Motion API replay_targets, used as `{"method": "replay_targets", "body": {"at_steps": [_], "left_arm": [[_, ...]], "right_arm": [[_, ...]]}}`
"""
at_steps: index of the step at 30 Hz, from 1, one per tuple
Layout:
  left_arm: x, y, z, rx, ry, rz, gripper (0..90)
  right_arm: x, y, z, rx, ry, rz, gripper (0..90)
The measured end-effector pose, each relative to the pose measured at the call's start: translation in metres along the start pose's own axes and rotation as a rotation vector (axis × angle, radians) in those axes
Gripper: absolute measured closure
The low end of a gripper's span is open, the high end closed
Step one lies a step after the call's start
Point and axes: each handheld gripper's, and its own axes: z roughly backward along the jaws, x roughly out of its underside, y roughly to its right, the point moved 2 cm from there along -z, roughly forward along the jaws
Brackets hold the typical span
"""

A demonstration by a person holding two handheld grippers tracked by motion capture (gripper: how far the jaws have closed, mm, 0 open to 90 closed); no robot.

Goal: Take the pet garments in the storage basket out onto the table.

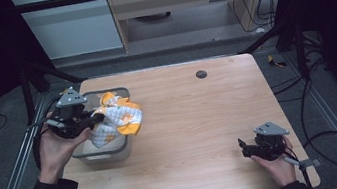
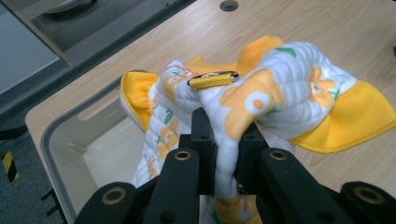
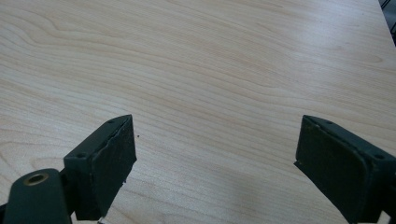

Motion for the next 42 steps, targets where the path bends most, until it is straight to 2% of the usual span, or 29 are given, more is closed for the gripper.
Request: {"method": "replay_targets", "body": {"at_steps": [3,6,23,33,42], "left_arm": [[-0.002,0.004,-0.002,0.010,0.001,-0.007,81.6],[-0.006,0.011,-0.007,0.037,0.002,-0.027,81.6],[-0.024,0.039,-0.028,0.103,0.000,-0.096,81.6],[-0.031,0.056,-0.050,0.144,-0.042,-0.146,81.6],[-0.033,0.066,-0.068,0.179,-0.080,-0.182,81.5]], "right_arm": [[0.000,0.000,0.000,0.001,0.003,0.002,12.0],[0.000,0.000,0.000,0.004,0.008,0.009,12.1],[0.000,0.002,0.000,0.010,0.018,0.010,12.1],[-0.001,0.003,0.001,0.015,0.031,0.009,12.2],[-0.001,0.003,0.001,0.018,0.036,0.003,12.2]]}}
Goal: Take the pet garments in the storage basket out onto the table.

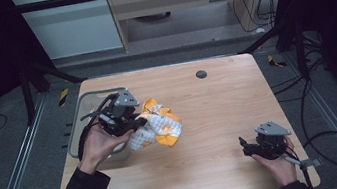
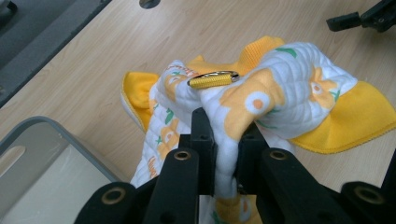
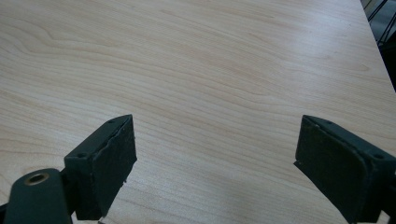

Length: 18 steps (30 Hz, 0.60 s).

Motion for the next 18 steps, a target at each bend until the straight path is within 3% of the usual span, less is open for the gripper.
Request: {"method": "replay_targets", "body": {"at_steps": [18], "left_arm": [[-0.003,0.015,-0.046,0.061,-0.072,-0.048,81.5]], "right_arm": [[0.000,0.002,0.000,0.015,0.005,-0.007,12.5]]}}
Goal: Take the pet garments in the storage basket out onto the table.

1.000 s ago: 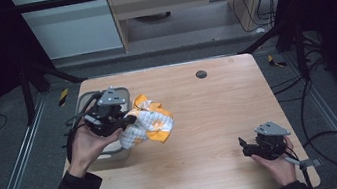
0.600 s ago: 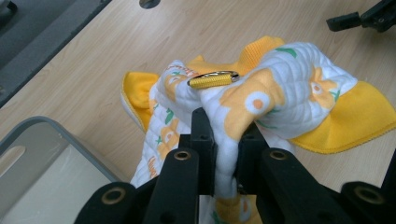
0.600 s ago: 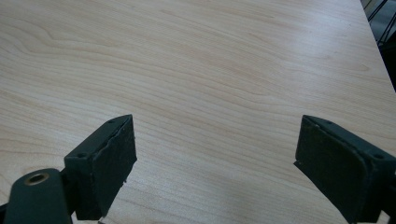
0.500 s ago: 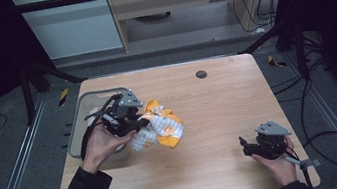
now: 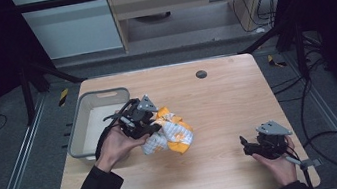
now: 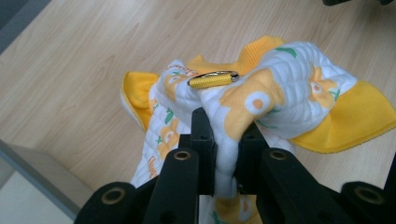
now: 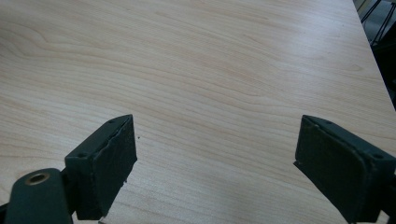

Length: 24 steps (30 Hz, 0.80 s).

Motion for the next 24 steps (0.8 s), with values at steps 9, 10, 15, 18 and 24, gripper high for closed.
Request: {"method": "replay_targets", "body": {"at_steps": [9,10,15,18,24], "left_arm": [[-0.001,0.007,-0.017,0.025,-0.014,-0.010,81.4],[-0.001,0.008,-0.020,0.032,-0.015,-0.012,81.4],[-0.001,0.012,-0.029,0.041,-0.032,-0.021,81.4],[0.000,0.013,-0.034,0.052,-0.037,-0.020,81.4],[0.001,0.016,-0.046,0.064,-0.053,-0.028,81.4]], "right_arm": [[0.000,0.000,-0.001,-0.001,-0.003,0.001,12.5],[0.000,0.000,-0.001,-0.001,-0.004,0.000,12.5],[0.000,0.000,-0.001,-0.004,-0.005,0.002,12.5],[0.001,-0.001,-0.001,-0.003,-0.006,0.004,12.4],[0.001,-0.001,-0.001,-0.005,-0.009,0.003,12.3]]}}
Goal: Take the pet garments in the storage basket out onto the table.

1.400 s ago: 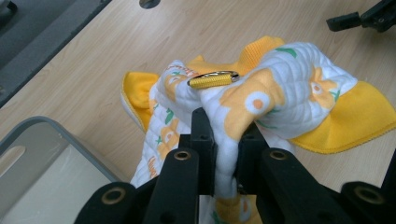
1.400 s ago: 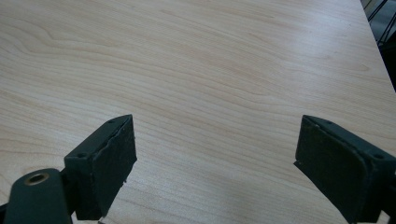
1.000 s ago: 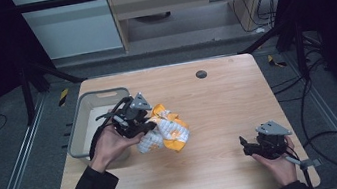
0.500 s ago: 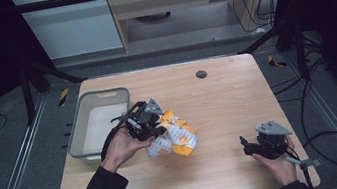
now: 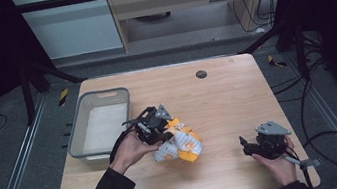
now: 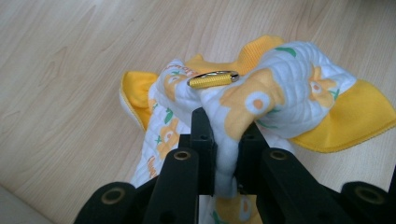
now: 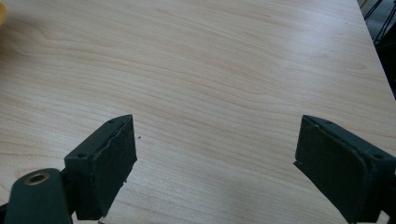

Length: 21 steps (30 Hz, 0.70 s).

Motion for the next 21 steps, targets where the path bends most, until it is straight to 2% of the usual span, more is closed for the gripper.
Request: {"method": "replay_targets", "body": {"at_steps": [12,21], "left_arm": [[-0.006,0.011,-0.025,0.034,-0.015,-0.022,81.2],[-0.006,0.016,-0.035,0.050,-0.015,-0.036,80.9]], "right_arm": [[0.000,-0.001,0.000,-0.004,0.003,0.003,12.2],[0.001,-0.002,-0.001,-0.006,-0.004,0.004,12.1]]}}
